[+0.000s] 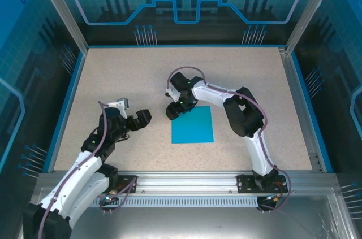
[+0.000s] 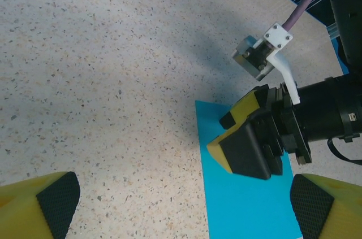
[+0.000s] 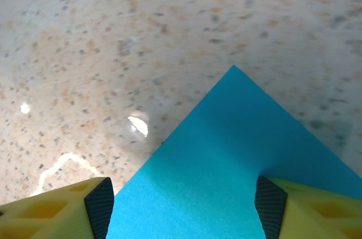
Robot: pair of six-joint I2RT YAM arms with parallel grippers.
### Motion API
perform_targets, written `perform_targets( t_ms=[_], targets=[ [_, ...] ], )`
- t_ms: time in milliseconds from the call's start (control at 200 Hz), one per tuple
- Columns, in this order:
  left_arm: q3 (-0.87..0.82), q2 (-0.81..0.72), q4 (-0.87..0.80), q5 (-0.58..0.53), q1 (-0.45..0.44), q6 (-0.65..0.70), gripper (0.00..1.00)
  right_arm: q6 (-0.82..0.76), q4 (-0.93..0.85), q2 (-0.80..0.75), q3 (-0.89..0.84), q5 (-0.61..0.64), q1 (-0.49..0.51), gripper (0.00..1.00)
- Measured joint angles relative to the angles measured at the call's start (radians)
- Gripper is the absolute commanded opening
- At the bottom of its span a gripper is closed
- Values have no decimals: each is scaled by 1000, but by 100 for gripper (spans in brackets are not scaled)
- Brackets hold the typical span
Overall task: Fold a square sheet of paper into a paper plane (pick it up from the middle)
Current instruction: Move the paper to the center of the table.
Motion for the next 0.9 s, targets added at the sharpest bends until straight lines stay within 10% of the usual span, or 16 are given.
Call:
perform_targets(
  t_ms=[495,900],
  targets=[
    [0,48,2,0,0,-6,99,203,-14,-274,-176,196,-13,75],
    [26,164,1,9,0,-35,99,372,4,-198,-267,275,-7,76]
  ],
)
